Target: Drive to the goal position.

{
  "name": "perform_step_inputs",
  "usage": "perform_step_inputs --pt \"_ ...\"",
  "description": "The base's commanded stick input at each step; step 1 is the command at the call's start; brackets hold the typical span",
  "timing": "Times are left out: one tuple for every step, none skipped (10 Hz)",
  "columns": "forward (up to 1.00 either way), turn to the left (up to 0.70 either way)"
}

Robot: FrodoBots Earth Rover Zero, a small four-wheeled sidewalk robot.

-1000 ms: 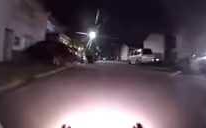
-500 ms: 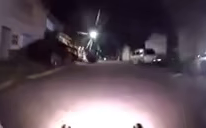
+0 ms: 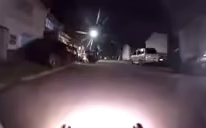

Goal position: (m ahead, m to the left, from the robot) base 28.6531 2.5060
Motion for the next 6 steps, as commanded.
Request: perform_step_inputs --pt "0.85 0.0" --pt "0.85 0.0" --pt "0.85 0.0" --pt "0.85 0.0" --pt "0.85 0.0" --pt "0.85 -0.05"
